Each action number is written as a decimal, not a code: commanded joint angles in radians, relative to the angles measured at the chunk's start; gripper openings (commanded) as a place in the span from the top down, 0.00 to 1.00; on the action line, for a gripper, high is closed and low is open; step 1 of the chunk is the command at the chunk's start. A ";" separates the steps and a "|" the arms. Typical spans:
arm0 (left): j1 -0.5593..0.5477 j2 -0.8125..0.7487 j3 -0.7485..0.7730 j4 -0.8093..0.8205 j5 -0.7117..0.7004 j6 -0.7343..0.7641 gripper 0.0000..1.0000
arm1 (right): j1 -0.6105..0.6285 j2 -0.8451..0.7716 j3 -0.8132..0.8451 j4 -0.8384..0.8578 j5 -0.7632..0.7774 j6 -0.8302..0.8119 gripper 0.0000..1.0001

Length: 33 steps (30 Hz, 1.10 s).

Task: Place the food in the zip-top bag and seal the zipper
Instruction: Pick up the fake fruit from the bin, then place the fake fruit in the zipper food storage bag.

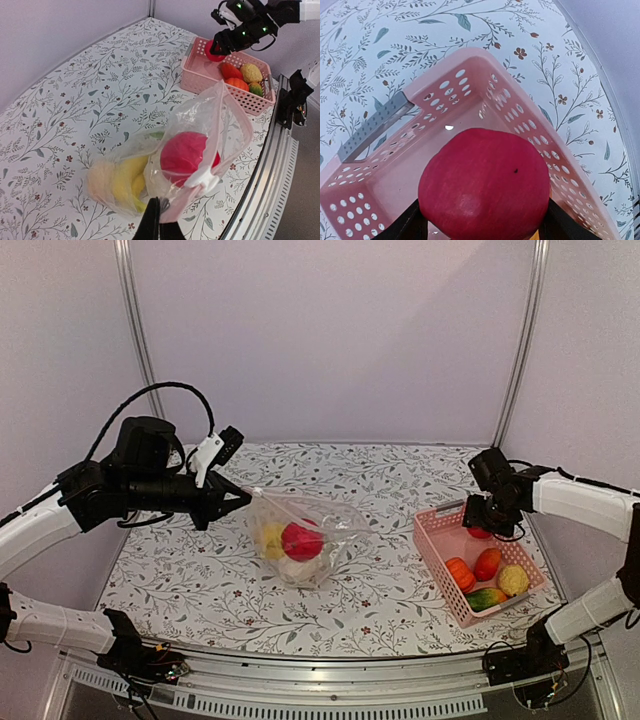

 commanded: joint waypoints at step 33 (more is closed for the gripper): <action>0.015 0.004 -0.009 0.003 0.024 -0.004 1.00 | 0.522 -0.196 0.244 0.298 -0.839 -0.097 0.39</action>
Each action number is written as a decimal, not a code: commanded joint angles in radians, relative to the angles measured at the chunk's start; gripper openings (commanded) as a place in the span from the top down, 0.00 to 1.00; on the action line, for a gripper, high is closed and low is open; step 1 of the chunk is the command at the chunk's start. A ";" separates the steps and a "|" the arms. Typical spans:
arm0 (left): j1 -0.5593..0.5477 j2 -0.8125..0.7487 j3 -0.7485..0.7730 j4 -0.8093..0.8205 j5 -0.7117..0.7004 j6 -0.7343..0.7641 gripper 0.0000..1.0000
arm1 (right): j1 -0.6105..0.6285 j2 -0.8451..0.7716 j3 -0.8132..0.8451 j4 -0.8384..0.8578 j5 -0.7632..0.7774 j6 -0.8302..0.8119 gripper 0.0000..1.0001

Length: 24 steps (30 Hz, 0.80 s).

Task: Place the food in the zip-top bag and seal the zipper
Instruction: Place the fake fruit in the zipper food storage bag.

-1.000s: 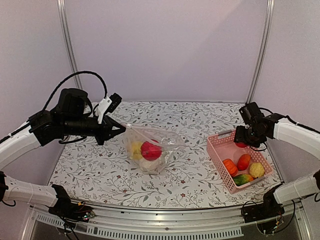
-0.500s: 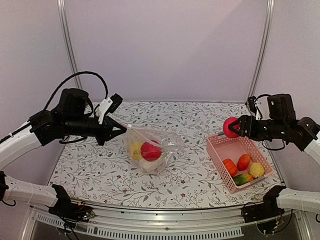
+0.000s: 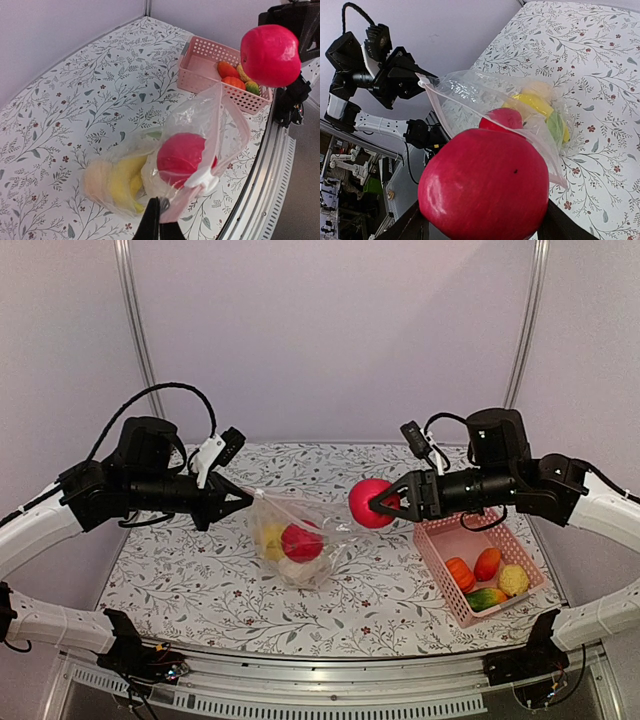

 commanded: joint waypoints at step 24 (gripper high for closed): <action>0.014 0.005 -0.008 0.004 0.030 -0.001 1.00 | 0.071 0.277 0.110 0.096 -0.015 0.038 0.40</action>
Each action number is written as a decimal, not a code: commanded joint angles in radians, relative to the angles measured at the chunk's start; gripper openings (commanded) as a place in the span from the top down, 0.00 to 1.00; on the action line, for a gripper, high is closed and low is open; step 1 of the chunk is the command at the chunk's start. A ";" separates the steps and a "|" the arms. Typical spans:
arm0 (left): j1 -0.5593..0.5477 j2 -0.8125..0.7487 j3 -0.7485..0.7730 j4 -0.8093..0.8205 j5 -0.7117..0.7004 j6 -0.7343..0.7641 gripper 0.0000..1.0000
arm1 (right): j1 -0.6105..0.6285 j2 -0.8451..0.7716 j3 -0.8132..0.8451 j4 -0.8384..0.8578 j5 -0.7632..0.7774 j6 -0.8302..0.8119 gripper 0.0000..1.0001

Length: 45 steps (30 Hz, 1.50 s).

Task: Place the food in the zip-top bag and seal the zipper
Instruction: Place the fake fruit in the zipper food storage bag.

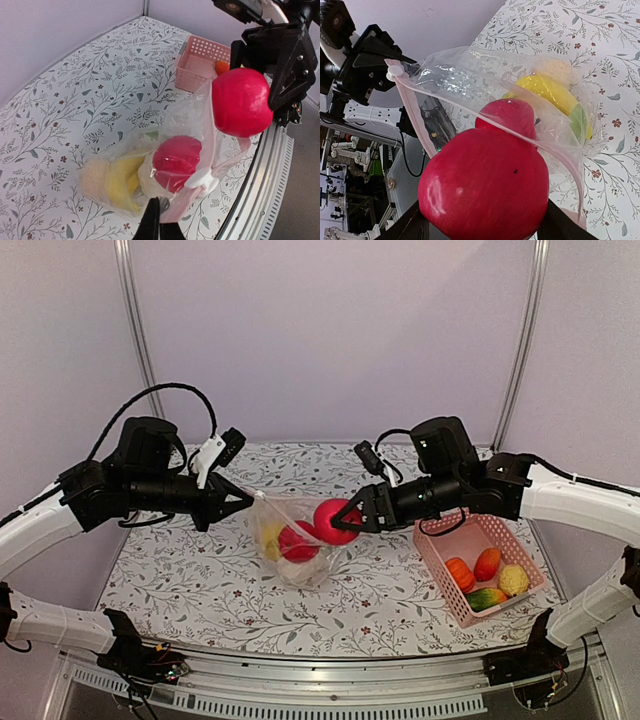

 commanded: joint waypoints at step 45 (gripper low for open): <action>0.026 0.000 -0.007 -0.007 -0.082 -0.014 1.00 | 0.162 0.155 0.174 -0.059 0.319 -0.016 0.06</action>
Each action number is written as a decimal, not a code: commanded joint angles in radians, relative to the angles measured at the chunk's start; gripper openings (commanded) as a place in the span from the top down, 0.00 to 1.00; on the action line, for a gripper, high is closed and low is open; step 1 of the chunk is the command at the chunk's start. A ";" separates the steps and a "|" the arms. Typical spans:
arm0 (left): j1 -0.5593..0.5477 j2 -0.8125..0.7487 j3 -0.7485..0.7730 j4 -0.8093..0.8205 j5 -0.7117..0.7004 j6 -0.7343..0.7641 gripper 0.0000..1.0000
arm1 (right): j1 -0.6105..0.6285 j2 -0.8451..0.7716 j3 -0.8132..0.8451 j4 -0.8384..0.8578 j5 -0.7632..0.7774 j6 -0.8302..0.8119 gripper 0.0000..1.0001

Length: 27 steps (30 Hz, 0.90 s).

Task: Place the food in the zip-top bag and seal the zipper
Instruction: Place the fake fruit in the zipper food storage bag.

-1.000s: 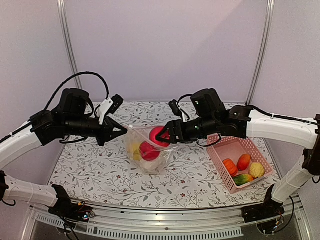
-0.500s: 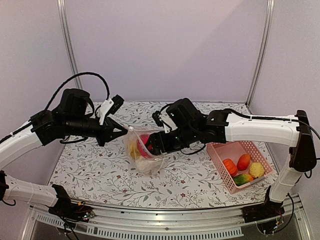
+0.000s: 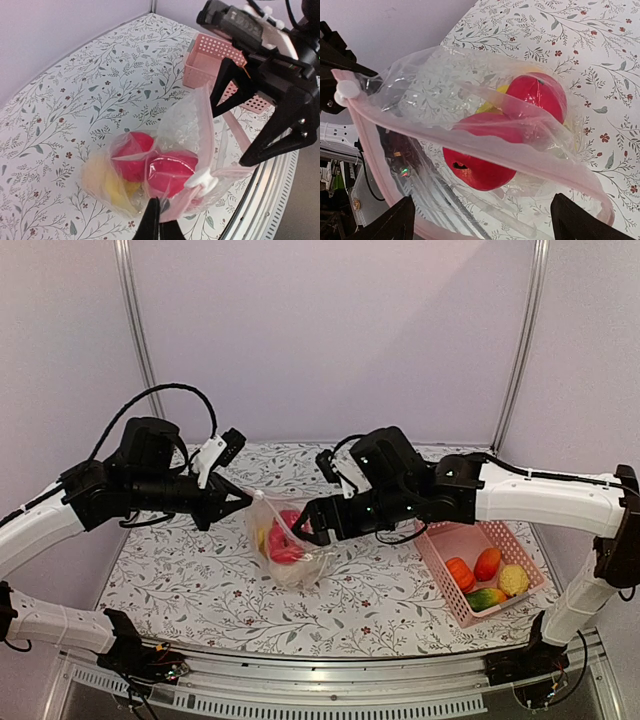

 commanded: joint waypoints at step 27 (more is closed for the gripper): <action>0.064 0.001 -0.005 0.002 -0.072 -0.037 1.00 | -0.092 -0.266 -0.374 0.076 0.044 -0.076 0.36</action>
